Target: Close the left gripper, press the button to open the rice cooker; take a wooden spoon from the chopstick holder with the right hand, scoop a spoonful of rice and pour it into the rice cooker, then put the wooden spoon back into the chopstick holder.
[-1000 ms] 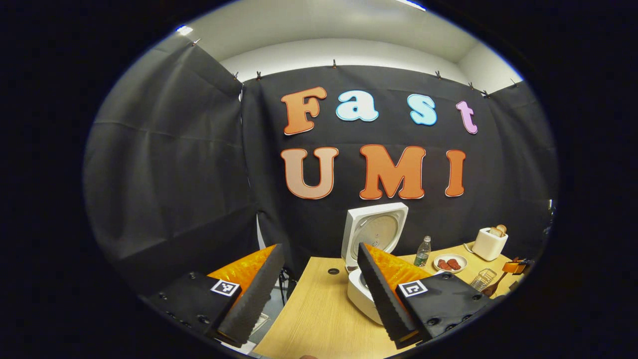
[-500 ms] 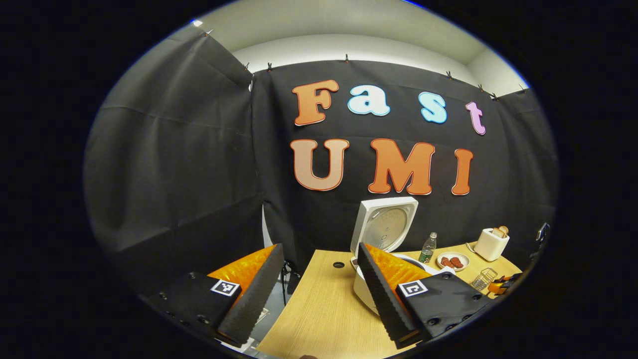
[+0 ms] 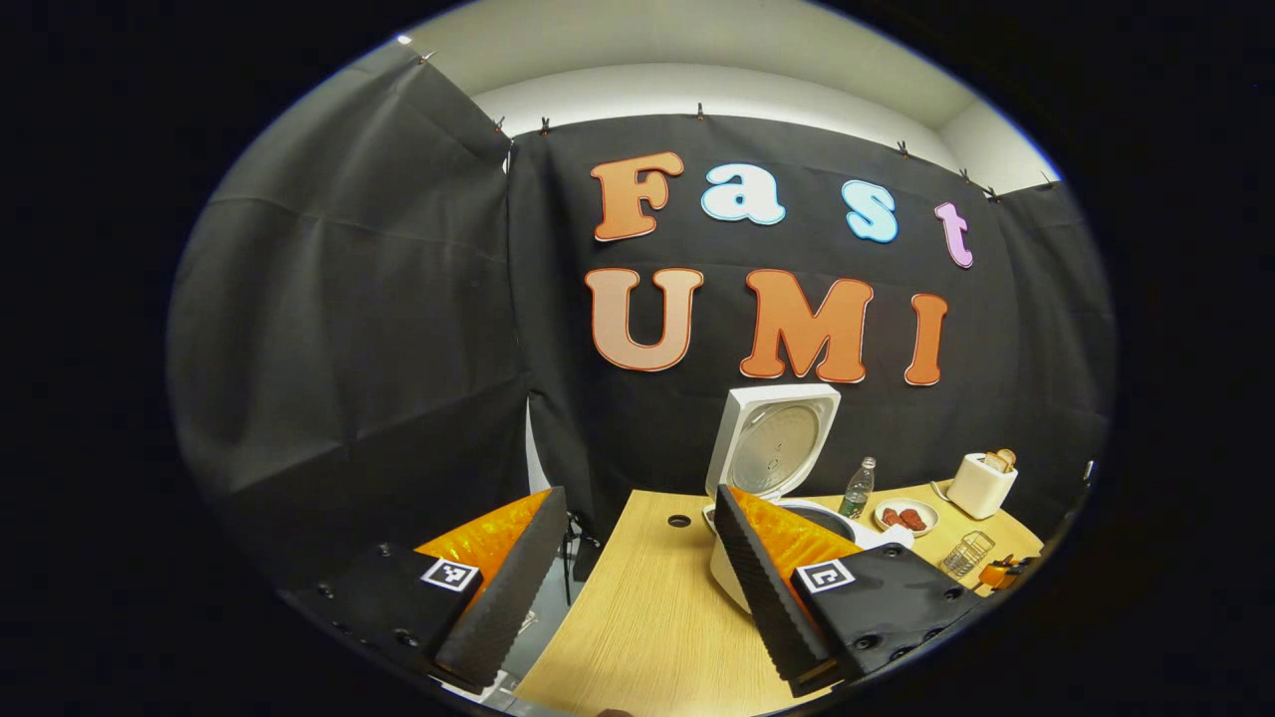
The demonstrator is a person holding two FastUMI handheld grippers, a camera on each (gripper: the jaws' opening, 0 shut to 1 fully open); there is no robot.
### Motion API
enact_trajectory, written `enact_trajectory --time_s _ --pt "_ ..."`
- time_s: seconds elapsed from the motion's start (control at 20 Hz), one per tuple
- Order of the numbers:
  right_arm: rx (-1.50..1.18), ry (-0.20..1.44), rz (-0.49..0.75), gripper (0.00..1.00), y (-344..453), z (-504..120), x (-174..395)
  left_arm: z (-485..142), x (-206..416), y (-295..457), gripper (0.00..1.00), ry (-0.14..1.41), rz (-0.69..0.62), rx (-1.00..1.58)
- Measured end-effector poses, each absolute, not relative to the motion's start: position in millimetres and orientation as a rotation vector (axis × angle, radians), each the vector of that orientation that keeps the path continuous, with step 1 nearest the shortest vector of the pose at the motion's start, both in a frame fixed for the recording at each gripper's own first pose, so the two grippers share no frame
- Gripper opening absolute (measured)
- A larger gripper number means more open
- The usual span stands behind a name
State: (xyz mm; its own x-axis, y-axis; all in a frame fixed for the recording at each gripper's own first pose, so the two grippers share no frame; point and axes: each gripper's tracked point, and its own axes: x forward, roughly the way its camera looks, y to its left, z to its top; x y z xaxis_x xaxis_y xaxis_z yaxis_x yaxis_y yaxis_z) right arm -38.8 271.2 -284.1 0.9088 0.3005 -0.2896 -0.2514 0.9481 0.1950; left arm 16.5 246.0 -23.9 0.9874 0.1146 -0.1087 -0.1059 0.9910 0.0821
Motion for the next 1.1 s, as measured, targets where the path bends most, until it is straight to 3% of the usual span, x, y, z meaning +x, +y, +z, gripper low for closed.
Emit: enact_trajectory --time_s 0.4,0.65,1.1 --pt "0.453 0.331 0.31 0.14 301 -285 -57 -31 12 250 1.0 0.136 0.101 0.083" --pt "0.482 0.335 0.283 0.14 299 -287 -47 -28 14 249 1.0 0.132 0.092 0.07" --pt "0.788 0.418 0.179 0.14 277 -300 -14 -27 14 243 1.0 0.132 0.083 0.089"
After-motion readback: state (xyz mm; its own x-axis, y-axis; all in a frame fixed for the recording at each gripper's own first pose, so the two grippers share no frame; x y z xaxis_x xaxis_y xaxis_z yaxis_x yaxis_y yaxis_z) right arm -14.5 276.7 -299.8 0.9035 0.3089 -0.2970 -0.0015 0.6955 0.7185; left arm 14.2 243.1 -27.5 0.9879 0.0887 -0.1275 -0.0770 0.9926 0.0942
